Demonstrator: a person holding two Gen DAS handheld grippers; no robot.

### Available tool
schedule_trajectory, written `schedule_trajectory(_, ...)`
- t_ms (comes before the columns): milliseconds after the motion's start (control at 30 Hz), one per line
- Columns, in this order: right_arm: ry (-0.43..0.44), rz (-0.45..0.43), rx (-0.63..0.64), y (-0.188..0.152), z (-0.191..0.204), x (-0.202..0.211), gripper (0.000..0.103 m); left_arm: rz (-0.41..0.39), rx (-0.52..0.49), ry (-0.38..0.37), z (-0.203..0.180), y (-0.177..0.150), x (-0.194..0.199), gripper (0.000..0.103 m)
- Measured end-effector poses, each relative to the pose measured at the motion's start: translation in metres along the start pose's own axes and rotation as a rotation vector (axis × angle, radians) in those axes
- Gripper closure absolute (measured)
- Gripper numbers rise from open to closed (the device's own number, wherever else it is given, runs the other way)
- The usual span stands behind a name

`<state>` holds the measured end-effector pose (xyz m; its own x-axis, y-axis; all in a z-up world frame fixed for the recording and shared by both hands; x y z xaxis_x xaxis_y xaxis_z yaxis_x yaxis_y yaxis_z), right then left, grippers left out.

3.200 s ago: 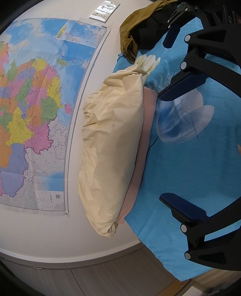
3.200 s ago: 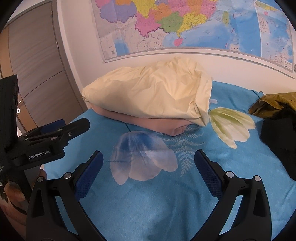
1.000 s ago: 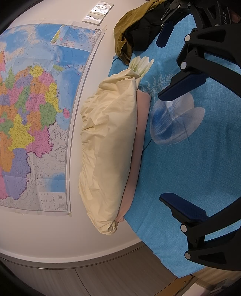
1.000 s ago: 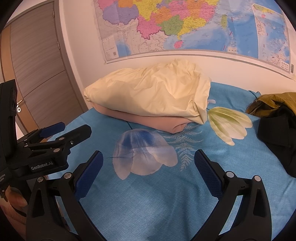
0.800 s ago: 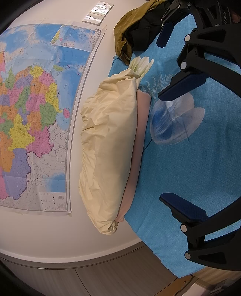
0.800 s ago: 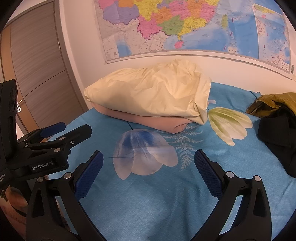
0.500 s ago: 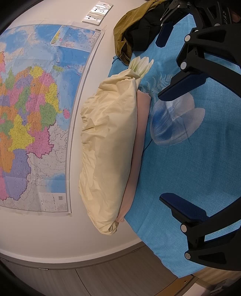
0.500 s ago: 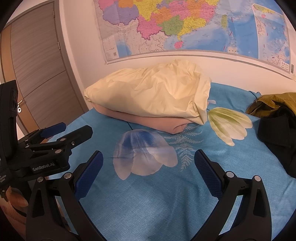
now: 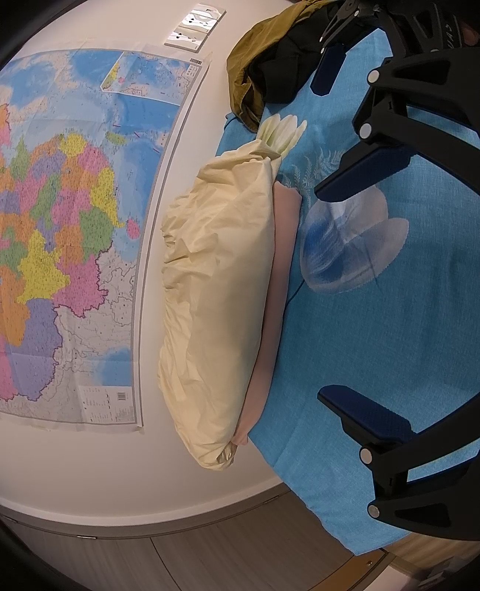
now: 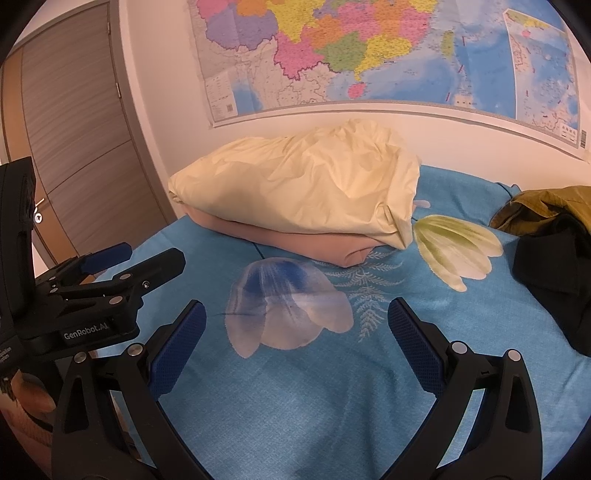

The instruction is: Fold large clothes

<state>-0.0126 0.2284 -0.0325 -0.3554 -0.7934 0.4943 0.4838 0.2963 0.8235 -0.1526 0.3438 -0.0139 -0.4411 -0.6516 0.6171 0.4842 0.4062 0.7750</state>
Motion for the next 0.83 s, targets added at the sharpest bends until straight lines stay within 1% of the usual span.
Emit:
schedule_trajectory(333, 0.002, 0.006, -0.004, -0.002, -0.001, -0.001, 0.006, 0.009, 0.003, 0.003, 0.000, -0.003, -0.001, 0.007)
schedule_trajectory(533, 0.004, 0.004, -0.007, -0.003, -0.001, 0.000, 0.006, -0.027, 0.006, 0.041, 0.002, -0.001, 0.000, 0.007)
schedule_trajectory(600, 0.001, 0.004, -0.009, -0.004, -0.002, 0.001, 0.006, 0.008, 0.017, 0.018, 0.001, -0.004, -0.004, 0.007)
schedule_trajectory(667, -0.003, 0.002, -0.017, -0.005, -0.004, 0.002, 0.006, 0.036, 0.032, 0.013, 0.001, -0.007, -0.007, 0.007)
schedule_trajectory(833, -0.013, -0.007, -0.026, -0.008, -0.008, 0.009, 0.006, 0.032, 0.021, -0.003, -0.006, -0.012, -0.004, 0.007)
Point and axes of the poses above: each gripper's, at about its wrist camera, not at the fingertips, and x roughly against the way its jaws point, z to its left, y to its top, the point moved 10 cm from there along -x, roughly the way its jaws point, and after that the axes turned 14 degrees about y, right-handed, at the moved point
